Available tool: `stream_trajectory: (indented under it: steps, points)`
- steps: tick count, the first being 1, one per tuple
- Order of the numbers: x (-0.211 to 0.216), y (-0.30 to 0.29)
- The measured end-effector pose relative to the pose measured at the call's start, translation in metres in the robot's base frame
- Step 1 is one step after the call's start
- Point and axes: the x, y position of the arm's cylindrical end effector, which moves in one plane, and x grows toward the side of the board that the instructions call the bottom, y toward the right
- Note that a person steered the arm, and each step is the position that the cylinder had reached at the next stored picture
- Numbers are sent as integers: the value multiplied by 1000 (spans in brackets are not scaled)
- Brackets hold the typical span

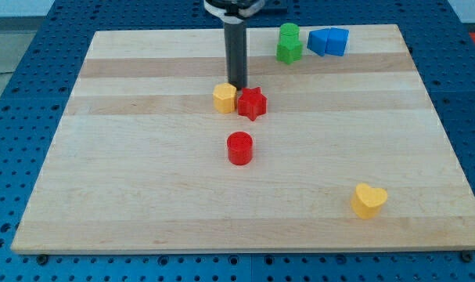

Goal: Push red circle towards yellow hexagon

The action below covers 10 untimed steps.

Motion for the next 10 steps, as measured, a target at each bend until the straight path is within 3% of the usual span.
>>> stream_trajectory:
  steps: [1, 2, 3, 4, 5, 6, 7, 8, 10]
  points:
    - [12, 72]
    - [80, 111]
    - [167, 82]
    - [158, 15]
    - [100, -16]
    - [93, -31]
    - [127, -27]
    - [127, -83]
    - [95, -82]
